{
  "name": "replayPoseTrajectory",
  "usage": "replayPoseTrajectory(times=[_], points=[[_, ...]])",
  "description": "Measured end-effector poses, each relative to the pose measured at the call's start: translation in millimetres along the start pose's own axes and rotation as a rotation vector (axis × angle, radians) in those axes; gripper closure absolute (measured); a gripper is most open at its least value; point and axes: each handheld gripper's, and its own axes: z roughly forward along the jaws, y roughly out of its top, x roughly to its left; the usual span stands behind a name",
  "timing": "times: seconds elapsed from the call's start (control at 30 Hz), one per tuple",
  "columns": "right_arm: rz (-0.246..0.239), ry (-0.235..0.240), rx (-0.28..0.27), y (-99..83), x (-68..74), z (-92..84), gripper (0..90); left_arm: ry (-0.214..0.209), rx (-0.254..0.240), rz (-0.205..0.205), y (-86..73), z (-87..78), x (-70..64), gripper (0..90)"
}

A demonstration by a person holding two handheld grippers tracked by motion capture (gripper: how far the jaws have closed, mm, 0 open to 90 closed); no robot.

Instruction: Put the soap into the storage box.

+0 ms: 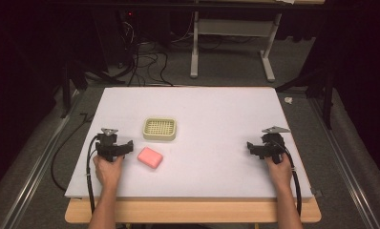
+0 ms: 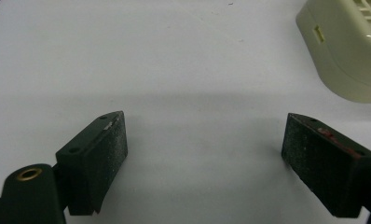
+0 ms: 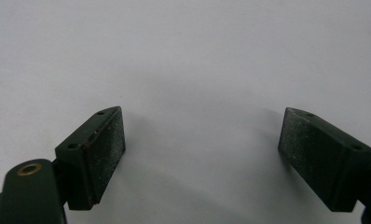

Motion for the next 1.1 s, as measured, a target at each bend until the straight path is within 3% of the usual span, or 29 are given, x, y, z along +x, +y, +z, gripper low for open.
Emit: replayPoseTrajectory(times=[0.47,0.77,1.1], points=[[0.0,0.0,0.0,0.0,0.1,0.0,15.2,-0.026,0.018,0.006,-0.2,-5.1,0.9,14.1],[0.0,0.0,0.0,0.0,0.1,0.0,15.2,-0.083,-0.004,-0.008,1.6,-12.7,-3.9,14.3],[-0.001,-0.001,0.0,0.0,0.1,0.0,15.3,-0.106,-0.031,0.007,3.3,-24.5,-7.6,14.1]])
